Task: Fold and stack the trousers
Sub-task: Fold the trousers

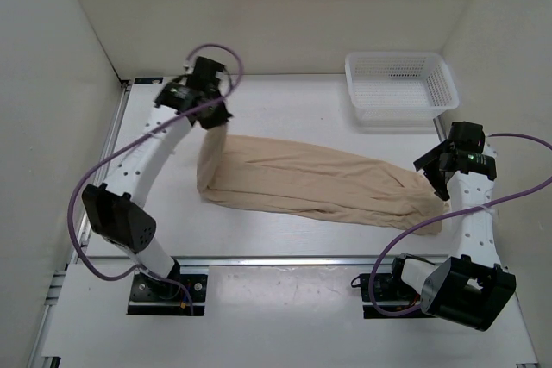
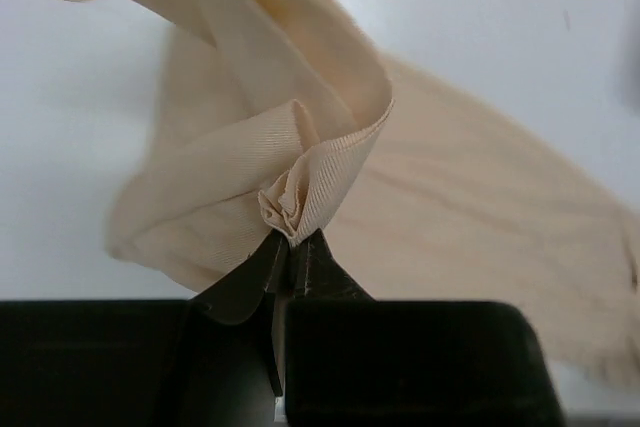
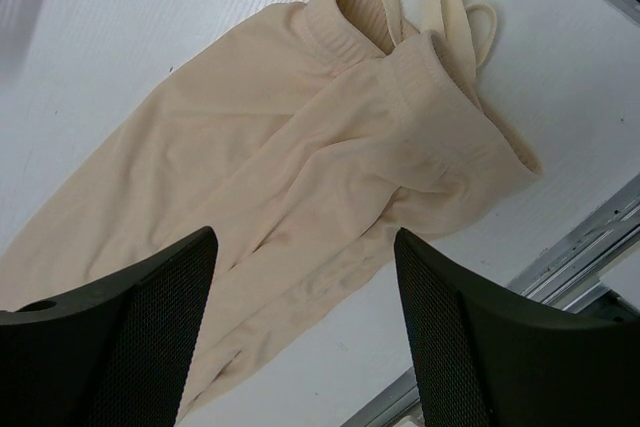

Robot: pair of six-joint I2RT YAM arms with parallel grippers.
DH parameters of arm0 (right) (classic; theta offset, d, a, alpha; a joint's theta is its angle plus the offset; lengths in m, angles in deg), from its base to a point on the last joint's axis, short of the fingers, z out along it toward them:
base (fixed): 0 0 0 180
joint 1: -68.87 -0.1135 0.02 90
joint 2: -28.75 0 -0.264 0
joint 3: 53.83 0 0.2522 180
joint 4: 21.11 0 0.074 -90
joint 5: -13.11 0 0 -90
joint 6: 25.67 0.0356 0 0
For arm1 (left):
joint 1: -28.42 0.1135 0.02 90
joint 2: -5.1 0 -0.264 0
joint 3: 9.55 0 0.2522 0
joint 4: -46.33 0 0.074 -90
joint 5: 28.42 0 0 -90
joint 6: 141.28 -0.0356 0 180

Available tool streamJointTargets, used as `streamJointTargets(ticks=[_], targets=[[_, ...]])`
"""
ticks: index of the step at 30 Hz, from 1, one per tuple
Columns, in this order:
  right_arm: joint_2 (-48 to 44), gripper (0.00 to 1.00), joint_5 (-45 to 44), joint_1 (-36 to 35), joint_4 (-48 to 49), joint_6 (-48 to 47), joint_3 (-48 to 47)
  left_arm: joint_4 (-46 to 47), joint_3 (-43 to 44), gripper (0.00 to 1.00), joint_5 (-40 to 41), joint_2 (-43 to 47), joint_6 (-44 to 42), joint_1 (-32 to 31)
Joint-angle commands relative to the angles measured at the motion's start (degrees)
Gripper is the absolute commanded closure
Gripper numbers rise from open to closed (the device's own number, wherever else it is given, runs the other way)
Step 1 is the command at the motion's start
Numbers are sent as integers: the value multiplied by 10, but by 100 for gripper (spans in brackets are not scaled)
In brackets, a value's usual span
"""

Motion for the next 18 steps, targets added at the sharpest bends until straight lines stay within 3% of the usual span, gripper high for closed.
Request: streamJointTargets(ticks=[1,2,3,5,6,7,9,13,17,18], targets=[[-6,24,-9,-2,7,-11,1,-28,-42,90,26,-18,67,-111],[-6,24,-8,-2,7,-11,1,-23,-37,90,5,-38,67,-176],[-1,24,-8,-2,13,-11,1,-23,-25,80,-17,-93,67,-205],[5,24,-2,-2,13,-11,11,-62,19,54,-64,-159,50,-265],[5,24,4,-2,13,-11,11,-85,70,29,-59,-208,49,-279],[5,24,4,-2,13,-11,11,-106,93,15,-46,-220,49,-289],[-2,24,4,-2,13,-11,18,-126,124,0,-27,-221,49,-295],[-7,24,4,-2,18,-17,31,-99,119,0,-35,-177,32,-255],[-7,24,32,-2,23,-17,37,-92,93,29,-45,-165,5,-200],[-7,24,32,-2,23,-17,42,-92,85,49,-45,-157,-1,-177]])
